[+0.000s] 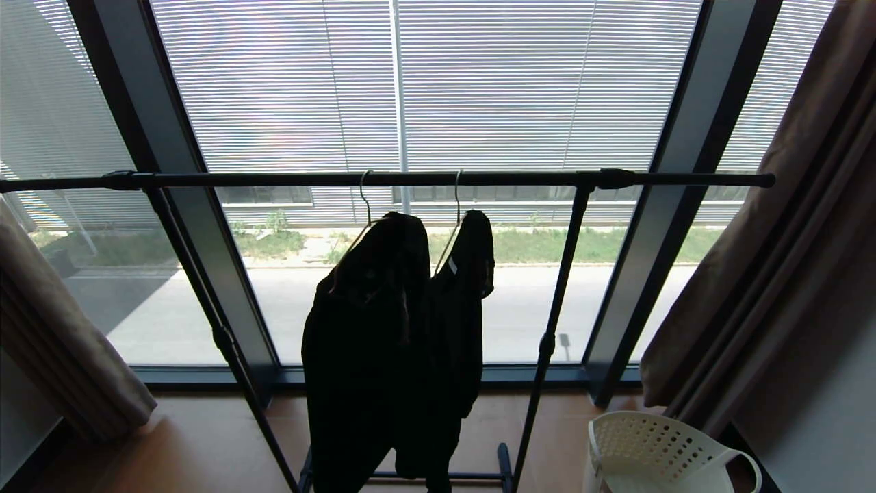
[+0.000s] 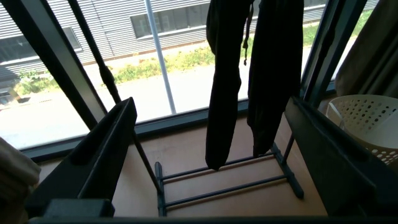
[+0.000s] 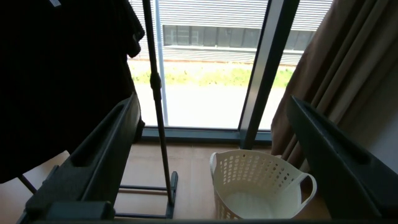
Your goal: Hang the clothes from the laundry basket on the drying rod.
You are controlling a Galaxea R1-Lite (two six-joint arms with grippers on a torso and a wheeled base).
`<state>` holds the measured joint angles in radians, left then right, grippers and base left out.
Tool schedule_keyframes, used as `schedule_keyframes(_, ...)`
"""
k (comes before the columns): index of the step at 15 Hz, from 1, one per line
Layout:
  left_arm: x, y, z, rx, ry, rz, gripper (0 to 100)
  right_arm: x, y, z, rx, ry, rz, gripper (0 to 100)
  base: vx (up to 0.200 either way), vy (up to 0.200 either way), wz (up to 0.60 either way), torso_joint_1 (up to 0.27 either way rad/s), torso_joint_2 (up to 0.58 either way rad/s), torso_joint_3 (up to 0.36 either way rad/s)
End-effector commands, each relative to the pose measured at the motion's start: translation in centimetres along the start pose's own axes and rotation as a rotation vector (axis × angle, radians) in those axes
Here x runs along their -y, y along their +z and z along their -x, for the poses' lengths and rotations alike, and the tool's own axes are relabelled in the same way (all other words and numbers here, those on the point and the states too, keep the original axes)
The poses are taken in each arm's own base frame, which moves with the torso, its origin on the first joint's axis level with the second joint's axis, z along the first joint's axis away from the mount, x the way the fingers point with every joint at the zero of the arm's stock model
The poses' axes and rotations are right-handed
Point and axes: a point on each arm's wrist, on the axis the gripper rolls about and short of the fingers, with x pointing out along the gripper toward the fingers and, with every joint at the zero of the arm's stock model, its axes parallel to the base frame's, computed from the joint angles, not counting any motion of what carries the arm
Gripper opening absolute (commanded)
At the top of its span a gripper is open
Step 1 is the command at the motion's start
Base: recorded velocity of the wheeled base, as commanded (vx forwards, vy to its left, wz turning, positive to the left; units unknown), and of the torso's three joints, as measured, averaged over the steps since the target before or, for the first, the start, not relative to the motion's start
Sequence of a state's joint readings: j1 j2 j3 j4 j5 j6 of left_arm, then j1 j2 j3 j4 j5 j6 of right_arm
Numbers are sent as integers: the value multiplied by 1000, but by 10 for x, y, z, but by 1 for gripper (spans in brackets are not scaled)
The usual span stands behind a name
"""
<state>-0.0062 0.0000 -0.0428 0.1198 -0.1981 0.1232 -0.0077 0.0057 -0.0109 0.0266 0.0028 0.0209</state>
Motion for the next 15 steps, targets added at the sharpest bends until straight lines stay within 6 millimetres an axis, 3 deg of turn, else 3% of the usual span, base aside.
schedule_keyframes(1, 0, 0, 0, -1, 0, 1, 100, 0, 0, 0, -2, 0, 1, 100, 0, 0, 0, 0, 0, 0)
schedule_keyframes(15, 0, 0, 0, -1, 0, 1, 100, 0, 0, 0, -3, 0, 4, 100, 0, 0, 0, 0, 0, 0)
